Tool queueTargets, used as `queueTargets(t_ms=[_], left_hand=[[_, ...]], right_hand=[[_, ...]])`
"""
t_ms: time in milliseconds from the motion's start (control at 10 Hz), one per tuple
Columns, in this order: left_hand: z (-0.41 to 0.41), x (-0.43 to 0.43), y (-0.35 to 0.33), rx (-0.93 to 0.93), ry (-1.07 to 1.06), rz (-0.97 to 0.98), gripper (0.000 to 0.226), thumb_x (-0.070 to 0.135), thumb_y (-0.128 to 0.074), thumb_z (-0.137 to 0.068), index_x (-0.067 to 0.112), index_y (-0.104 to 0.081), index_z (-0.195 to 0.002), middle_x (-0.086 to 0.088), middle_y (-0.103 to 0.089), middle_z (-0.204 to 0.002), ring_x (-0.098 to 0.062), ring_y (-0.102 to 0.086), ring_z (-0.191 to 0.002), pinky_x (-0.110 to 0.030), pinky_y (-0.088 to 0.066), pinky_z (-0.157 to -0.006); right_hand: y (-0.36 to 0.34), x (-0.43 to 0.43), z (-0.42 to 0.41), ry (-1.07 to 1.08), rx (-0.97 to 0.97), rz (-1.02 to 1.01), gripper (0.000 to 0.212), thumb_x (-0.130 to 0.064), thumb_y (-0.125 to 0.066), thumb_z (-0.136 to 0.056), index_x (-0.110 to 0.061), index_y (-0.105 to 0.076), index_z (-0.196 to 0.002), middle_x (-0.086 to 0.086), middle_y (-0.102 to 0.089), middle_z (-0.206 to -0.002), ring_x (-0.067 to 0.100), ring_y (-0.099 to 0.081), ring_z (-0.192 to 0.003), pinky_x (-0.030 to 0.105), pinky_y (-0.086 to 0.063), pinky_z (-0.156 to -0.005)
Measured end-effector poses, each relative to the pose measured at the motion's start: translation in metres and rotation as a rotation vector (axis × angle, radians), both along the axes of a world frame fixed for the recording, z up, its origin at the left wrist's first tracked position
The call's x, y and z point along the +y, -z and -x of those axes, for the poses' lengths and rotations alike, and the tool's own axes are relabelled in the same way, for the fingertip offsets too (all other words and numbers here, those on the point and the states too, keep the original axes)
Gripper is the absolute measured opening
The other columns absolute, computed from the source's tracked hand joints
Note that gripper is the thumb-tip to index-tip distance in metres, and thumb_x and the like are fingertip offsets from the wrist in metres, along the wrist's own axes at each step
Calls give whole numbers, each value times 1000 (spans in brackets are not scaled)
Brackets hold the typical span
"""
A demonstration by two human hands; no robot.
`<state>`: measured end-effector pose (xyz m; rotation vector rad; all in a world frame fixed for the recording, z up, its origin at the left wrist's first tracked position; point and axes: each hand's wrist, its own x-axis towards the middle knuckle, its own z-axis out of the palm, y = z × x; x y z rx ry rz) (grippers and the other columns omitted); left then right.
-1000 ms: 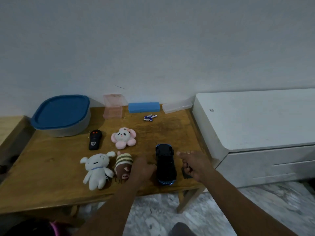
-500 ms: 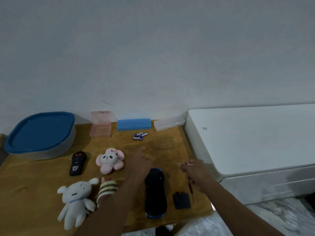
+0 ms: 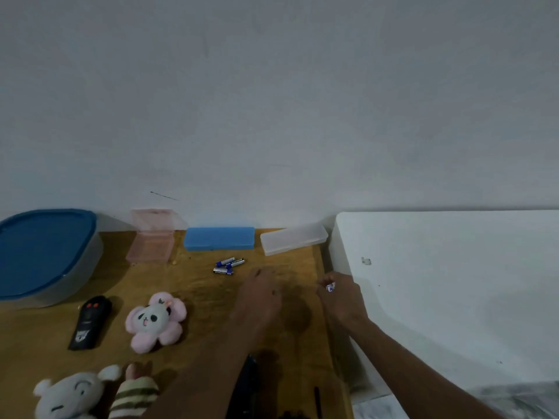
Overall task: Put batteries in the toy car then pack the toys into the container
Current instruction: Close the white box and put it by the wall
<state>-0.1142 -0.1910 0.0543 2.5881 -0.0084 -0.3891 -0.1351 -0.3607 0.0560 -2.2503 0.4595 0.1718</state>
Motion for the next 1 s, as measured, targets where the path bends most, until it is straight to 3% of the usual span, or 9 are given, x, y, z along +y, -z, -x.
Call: queueTargets(t_ms=[100,200,300,400,500,600,800,900,1000], left_hand=[[-20,-9,6,112,47,-75,47,25,-53,-99,18,-40,-144,-5,-38,-151,-21,-37,-138,-33,-30,-114],[-33,-15,12,19,32,-96,44,27,-51,-100,22,-41,-142,-2,-41,-148,-19,-39,-136,-34,-32,-113],[-49,-19,16,13,59,-110,43,25,-52,-99,20,-42,-141,-3,-41,-147,-19,-43,-132,-33,-38,-109],[-76,-19,20,-26,76,-79,45,14,-55,-97,18,-44,-140,-3,-38,-148,-21,-43,-131,-32,-41,-106],[-94,-20,26,-71,104,-72,58,7,-61,-92,19,-41,-144,-2,-31,-154,-24,-35,-138,-38,-39,-110],[-106,-19,34,-88,128,-73,58,5,-57,-93,20,-39,-146,-4,-26,-158,-25,-28,-143,-41,-34,-114],[-127,-14,53,-95,171,-70,61,13,-56,-96,20,-30,-151,-4,-22,-161,-24,-19,-147,-38,-20,-120],[-131,-12,59,-87,207,-85,68,13,-59,-95,21,-24,-153,-4,-19,-162,-24,-13,-149,-37,-18,-121],[-130,-12,61,-142,208,-84,64,8,-54,-97,21,-27,-153,-4,-20,-161,-23,-13,-149,-36,-20,-120]], right_hand=[[-1,-1,-28,-48,15,14,16,-27,-58,-94,-15,-62,-101,0,-62,-99,8,-58,-84,22,-45,-86],[5,-3,-54,-33,-15,45,17,-31,-58,-93,-14,-61,-96,-1,-60,-94,4,-51,-79,27,-46,-99],[13,-4,-78,-43,-5,105,19,-37,-58,-91,-20,-58,-100,-6,-57,-100,11,-55,-95,31,-43,-100],[23,-7,-103,-95,-49,251,36,-30,-57,-93,-16,-55,-126,-1,-56,-126,19,-53,-116,39,-40,-106],[35,-7,-126,-115,-20,341,47,-20,-54,-95,-17,-42,-140,9,-48,-141,28,-49,-126,43,-40,-106],[46,-4,-143,-63,-21,293,55,-19,-53,-94,-22,-32,-145,8,-45,-142,27,-47,-127,44,-44,-103],[57,-9,-148,-67,-13,195,52,-7,-49,-90,-21,-43,-140,13,-39,-140,34,-45,-120,36,-41,-94],[62,-6,-138,-11,-37,181,51,-9,-49,-93,-24,-42,-141,10,-37,-141,29,-45,-121,29,-40,-91],[68,1,-122,2,-65,256,54,-26,-54,-96,-23,-33,-146,10,-32,-148,26,-42,-130,29,-40,-105]])
